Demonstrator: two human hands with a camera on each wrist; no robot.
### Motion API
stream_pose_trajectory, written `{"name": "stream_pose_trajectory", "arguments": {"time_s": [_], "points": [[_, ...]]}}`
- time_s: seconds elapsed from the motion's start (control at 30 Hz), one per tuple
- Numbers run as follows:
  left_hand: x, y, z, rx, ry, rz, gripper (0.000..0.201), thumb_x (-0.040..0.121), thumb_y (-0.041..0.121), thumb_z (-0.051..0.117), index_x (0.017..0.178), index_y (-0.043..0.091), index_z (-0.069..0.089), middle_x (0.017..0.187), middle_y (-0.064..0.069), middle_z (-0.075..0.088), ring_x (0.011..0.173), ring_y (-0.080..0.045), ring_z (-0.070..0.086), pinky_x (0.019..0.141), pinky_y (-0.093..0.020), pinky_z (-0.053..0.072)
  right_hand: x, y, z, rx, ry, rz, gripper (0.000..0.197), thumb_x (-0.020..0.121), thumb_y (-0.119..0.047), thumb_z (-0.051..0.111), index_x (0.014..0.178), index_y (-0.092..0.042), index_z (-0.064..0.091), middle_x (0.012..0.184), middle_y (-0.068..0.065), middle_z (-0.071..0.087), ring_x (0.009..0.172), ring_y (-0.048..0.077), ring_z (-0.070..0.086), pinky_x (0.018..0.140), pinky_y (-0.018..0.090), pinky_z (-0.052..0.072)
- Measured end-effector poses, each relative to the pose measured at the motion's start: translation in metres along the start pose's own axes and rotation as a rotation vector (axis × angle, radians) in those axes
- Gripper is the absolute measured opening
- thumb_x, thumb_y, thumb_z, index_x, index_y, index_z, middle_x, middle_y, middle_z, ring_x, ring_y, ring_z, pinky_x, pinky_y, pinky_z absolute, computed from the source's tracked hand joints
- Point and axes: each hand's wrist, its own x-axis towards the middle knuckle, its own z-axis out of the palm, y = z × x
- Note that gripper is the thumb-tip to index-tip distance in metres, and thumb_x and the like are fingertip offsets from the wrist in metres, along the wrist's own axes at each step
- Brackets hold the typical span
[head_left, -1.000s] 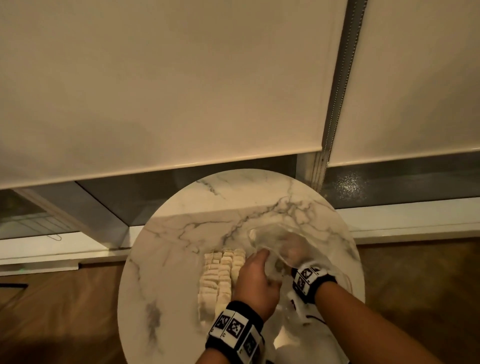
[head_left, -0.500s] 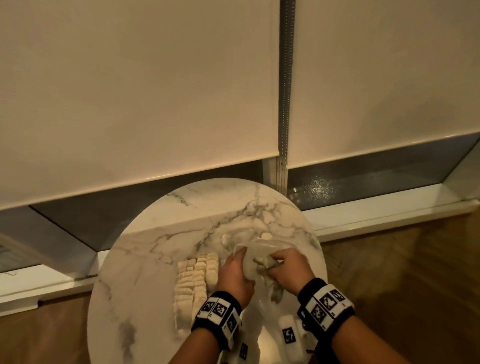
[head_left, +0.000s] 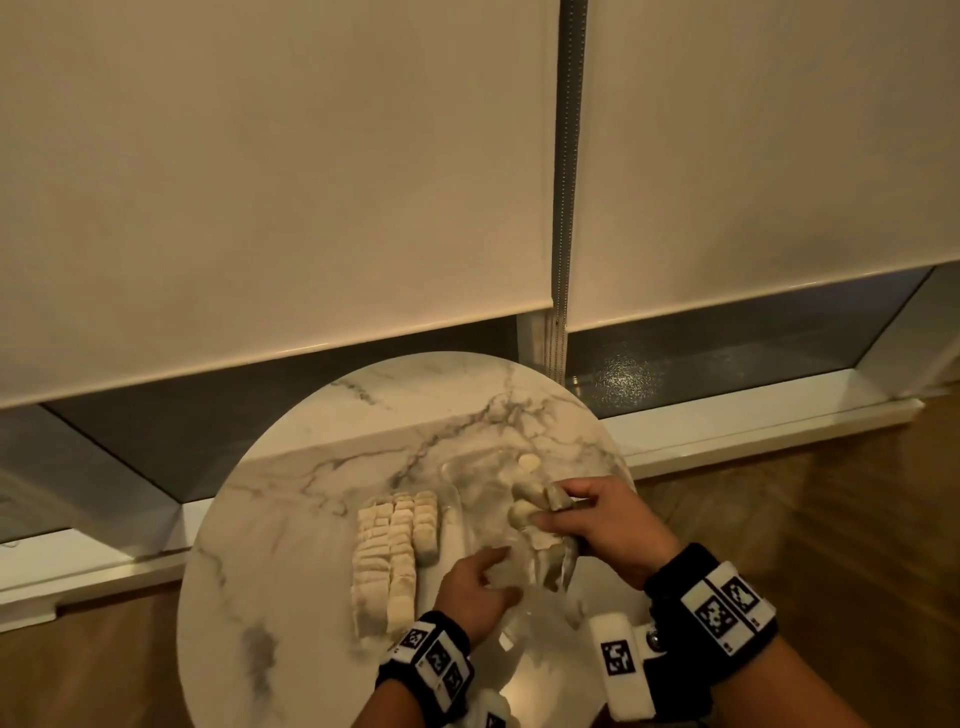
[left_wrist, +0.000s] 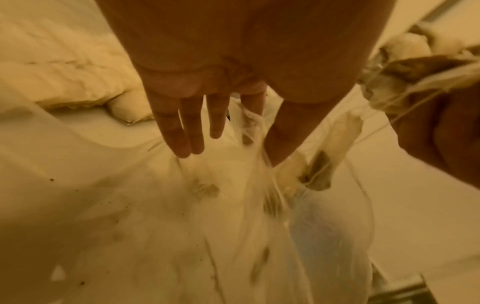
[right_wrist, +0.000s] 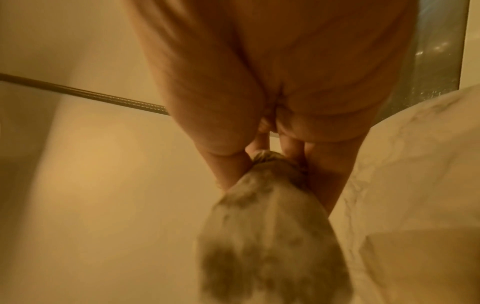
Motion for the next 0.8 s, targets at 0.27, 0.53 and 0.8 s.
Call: {"name": "stream_pose_trajectory", "arguments": {"time_s": [0.27,0.53,0.8], "points": [[-0.024,-0.022,-0.039,-0.544,0.123,-0.011,0.021,0.087,0.018,0.071,0.107,0.024,0.074,0.123,0.005,0.065,0.11,-0.01,0.061,0.081,-0.023,0.049,-0.015,-0.034,0.044,0.067,-0.07,-0.071,0.025,0.079,0.004,0.073,0.103,-0.004,0.075,0.102,0.02,0.074,0.093,0.036,0.067,0.084,0.051,0.055],[-0.034,-0.047,-0.086,-1.167,0.014,-0.342,0.039,0.093,0.045,0.05,0.102,0.012,0.067,0.104,-0.007,0.069,0.098,-0.026,0.06,0.082,-0.038,0.043,-0.01,-0.063,0.121,0.136,-0.173,-0.059,0.028,0.079,0.006,0.071,0.106,-0.001,0.073,0.107,0.023,0.072,0.1,0.039,0.069,0.089,0.049,0.056],[-0.058,-0.077,-0.143,-1.653,-0.2,-0.368,0.062,0.082,0.055,0.056,0.125,0.012,0.066,0.119,-0.017,0.067,0.107,-0.039,0.061,0.095,-0.052,0.044,0.009,-0.06,0.208,0.099,-0.324,0.033,0.03,0.08,0.006,0.07,0.109,0.002,0.071,0.108,0.022,0.072,0.1,0.036,0.069,0.09,0.044,0.057]]}}
